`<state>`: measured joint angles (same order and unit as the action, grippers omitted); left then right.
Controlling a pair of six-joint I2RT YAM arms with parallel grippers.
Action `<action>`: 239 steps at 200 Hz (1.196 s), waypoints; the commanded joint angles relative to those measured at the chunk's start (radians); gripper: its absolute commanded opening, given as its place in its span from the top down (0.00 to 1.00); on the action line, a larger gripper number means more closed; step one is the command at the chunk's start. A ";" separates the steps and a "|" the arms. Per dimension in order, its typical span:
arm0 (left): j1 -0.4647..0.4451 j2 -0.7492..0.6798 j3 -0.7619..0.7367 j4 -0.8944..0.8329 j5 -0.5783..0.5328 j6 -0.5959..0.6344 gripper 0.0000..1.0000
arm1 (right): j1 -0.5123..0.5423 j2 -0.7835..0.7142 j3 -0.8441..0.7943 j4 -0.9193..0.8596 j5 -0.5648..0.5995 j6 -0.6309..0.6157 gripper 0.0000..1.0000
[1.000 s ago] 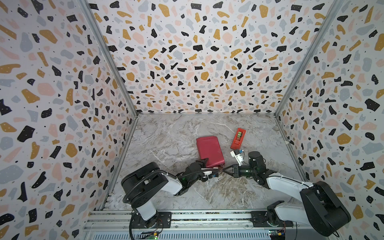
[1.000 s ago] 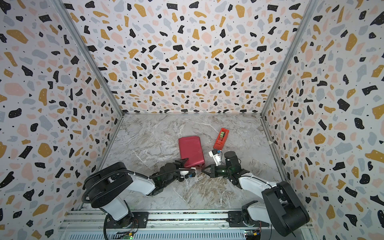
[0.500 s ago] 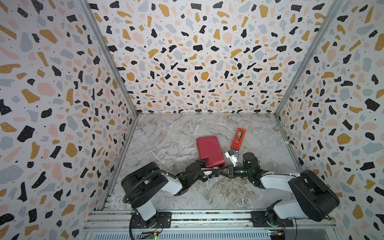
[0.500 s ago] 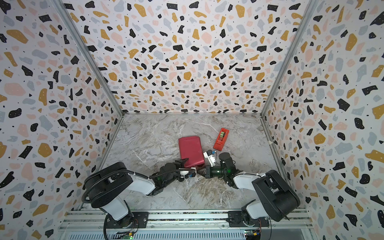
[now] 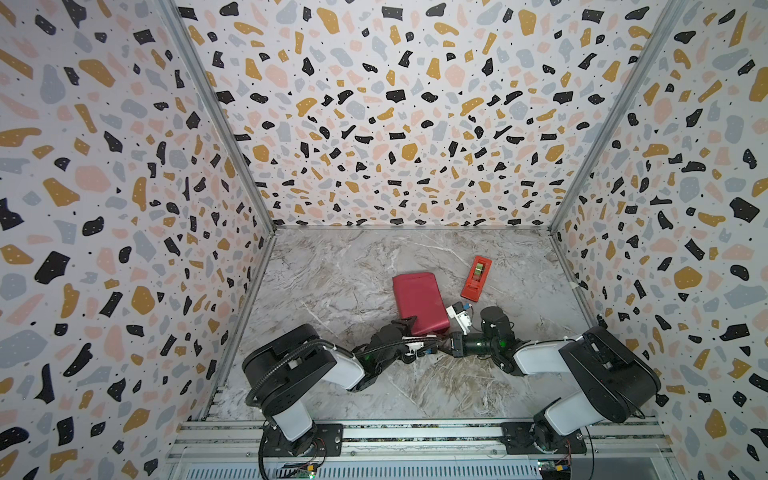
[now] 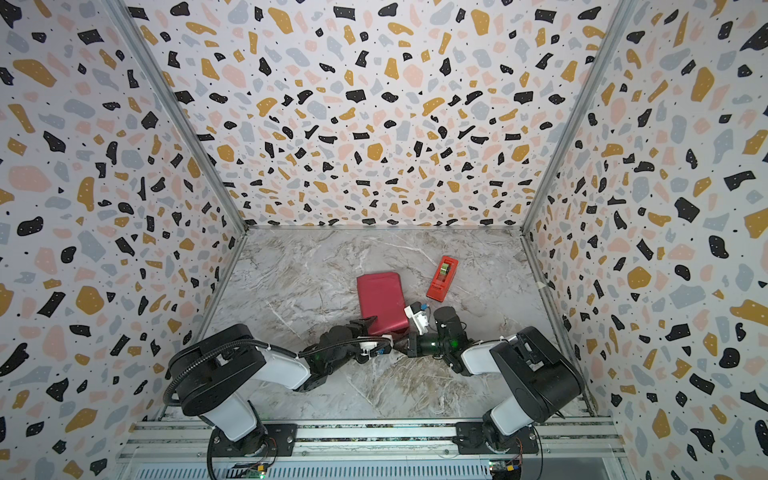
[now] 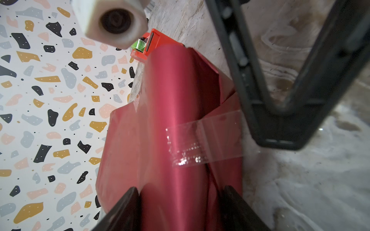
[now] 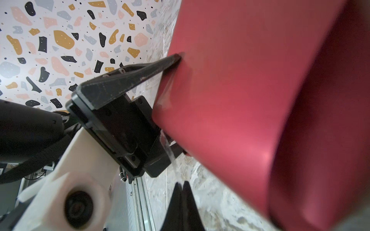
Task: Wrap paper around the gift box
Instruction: 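Carry the tape strip to the near-end fold with the right gripper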
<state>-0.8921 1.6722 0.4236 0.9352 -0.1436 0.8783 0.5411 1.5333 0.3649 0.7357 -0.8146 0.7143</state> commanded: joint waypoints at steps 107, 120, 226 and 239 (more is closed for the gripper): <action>0.007 0.015 0.014 -0.083 0.021 -0.011 0.35 | -0.003 0.005 0.029 0.024 0.009 -0.012 1.00; 0.006 0.015 0.014 -0.083 0.021 -0.010 0.35 | -0.003 0.006 0.031 0.025 0.014 -0.009 1.00; 0.007 0.015 0.016 -0.091 0.024 -0.009 0.35 | -0.013 0.031 0.061 -0.004 0.040 -0.011 1.00; 0.007 0.015 0.015 -0.090 0.024 -0.008 0.35 | -0.016 0.035 0.060 -0.008 0.044 -0.012 1.00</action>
<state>-0.8917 1.6722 0.4355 0.9173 -0.1398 0.8787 0.5323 1.5661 0.3992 0.7425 -0.7856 0.7132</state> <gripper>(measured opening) 0.650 0.041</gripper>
